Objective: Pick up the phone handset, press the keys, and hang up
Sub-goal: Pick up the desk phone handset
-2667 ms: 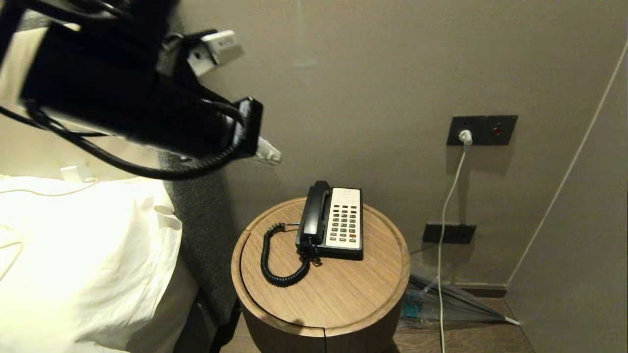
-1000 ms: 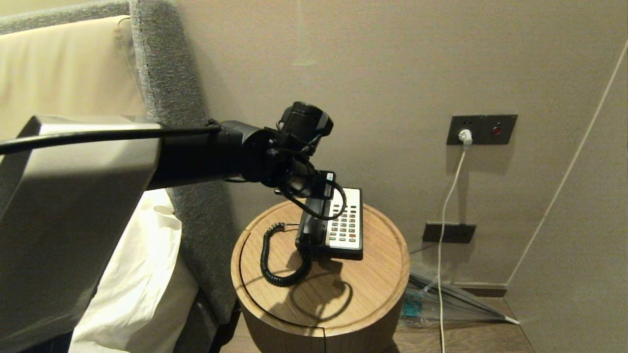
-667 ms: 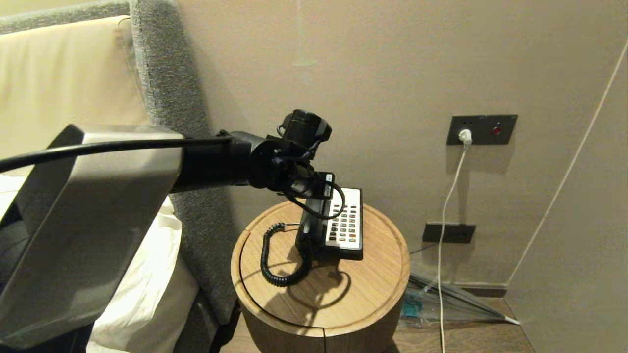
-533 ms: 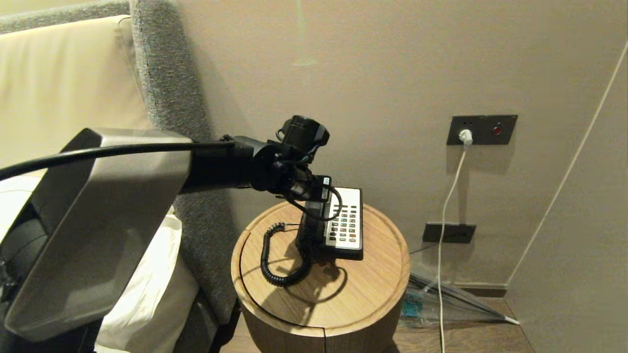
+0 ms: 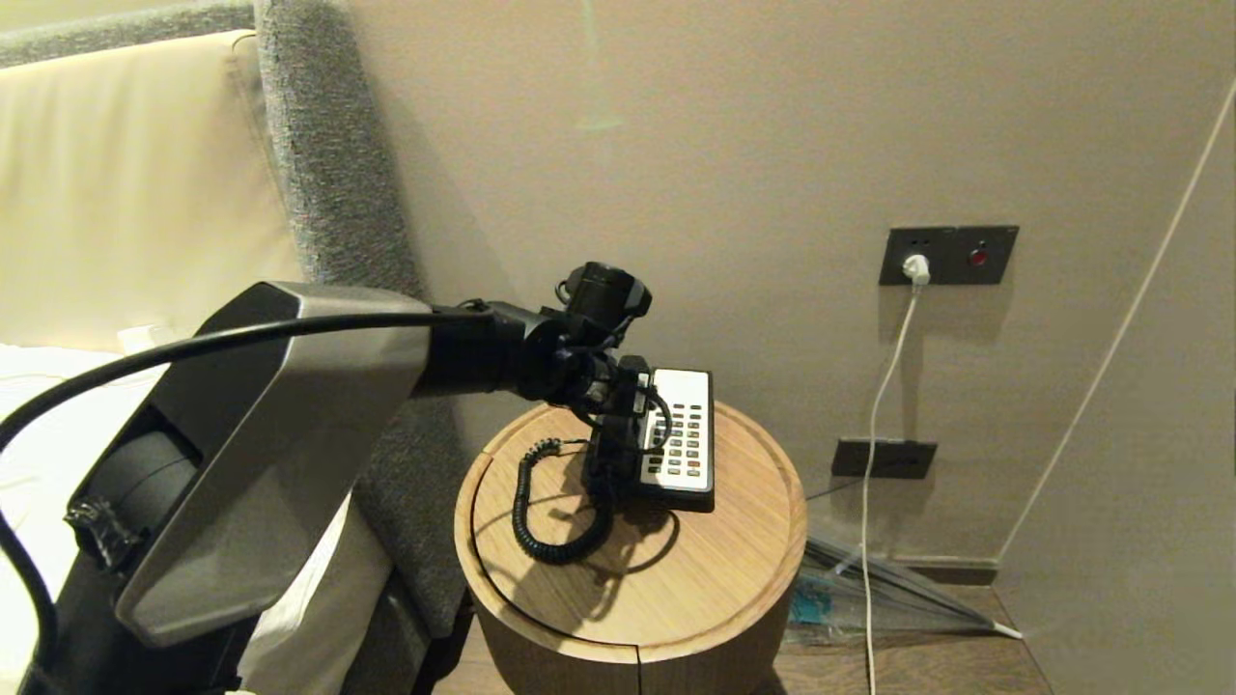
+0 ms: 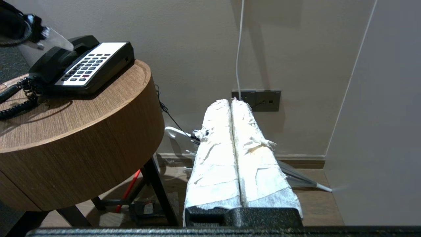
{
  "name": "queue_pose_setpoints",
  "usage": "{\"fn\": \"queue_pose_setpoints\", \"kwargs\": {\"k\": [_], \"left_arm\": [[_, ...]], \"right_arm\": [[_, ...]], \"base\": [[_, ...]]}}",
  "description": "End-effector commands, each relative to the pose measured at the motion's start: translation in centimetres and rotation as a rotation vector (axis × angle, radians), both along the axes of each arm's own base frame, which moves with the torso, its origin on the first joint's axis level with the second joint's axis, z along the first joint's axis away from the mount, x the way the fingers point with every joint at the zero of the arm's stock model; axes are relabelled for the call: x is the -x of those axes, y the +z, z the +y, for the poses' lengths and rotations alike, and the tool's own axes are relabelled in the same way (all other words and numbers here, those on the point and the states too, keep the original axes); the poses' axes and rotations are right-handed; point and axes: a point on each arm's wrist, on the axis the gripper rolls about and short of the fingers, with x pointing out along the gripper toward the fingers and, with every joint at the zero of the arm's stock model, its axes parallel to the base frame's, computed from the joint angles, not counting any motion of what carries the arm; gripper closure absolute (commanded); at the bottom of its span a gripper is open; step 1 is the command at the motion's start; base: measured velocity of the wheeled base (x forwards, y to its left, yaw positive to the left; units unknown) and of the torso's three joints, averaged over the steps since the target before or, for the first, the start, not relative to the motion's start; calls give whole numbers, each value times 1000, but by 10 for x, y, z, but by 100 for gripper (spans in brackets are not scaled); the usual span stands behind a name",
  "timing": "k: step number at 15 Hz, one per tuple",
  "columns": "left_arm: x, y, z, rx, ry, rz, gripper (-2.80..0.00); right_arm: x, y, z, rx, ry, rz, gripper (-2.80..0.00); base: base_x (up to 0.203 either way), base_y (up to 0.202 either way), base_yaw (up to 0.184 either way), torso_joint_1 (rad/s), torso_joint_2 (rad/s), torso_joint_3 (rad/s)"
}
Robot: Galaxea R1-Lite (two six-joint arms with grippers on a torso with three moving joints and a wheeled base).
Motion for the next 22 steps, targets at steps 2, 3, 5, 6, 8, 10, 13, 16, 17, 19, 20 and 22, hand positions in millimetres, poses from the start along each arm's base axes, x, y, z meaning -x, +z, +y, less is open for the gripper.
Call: {"fn": "queue_pose_setpoints", "kwargs": {"k": [2, 3, 5, 6, 8, 10, 13, 16, 17, 19, 20, 22], "left_arm": [[-3, -11, -2, -10, 3, 14, -280], [-4, -13, -1, -13, 3, 17, -280], [-5, -14, -1, -18, 9, 15, -280], [-5, -15, -1, -19, 9, 16, -280], [-6, -17, -1, -22, 11, 19, -280], [-7, -18, 1, -23, 15, 22, -178], [-8, -19, 0, -22, 14, 19, 0], [-10, -20, -2, -10, 15, 1, 0], [-10, -20, -2, -10, 15, 1, 0], [-9, -18, -2, -7, 16, -4, 0], [-9, -16, -1, -5, 17, -6, 0], [-8, -13, -2, -1, 17, -12, 0]], "right_arm": [[-2, -5, 0, 0, 0, 19, 0], [-2, -5, 0, 0, 0, 21, 0], [-2, -5, 0, 0, 0, 19, 0], [-2, -5, 0, 0, 0, 20, 0], [-2, -5, 0, 0, 0, 20, 0], [-2, -5, 0, 0, 0, 21, 0], [-2, -5, 0, 0, 0, 19, 0], [-2, -5, 0, 0, 0, 19, 0], [-2, -5, 0, 0, 0, 19, 0], [-2, -5, 0, 0, 0, 20, 0], [-2, -5, 0, 0, 0, 19, 0], [-2, -5, 0, 0, 0, 19, 0]], "base": [[0, 0, 0, 0, 0, 0], [0, 0, 0, 0, 0, 0], [0, 0, 0, 0, 0, 0], [0, 0, 0, 0, 0, 0], [0, 0, 0, 0, 0, 0], [0, 0, 0, 0, 0, 0], [0, 0, 0, 0, 0, 0], [0, 0, 0, 0, 0, 0], [0, 0, 0, 0, 0, 0], [0, 0, 0, 0, 0, 0], [0, 0, 0, 0, 0, 0], [0, 0, 0, 0, 0, 0]]}}
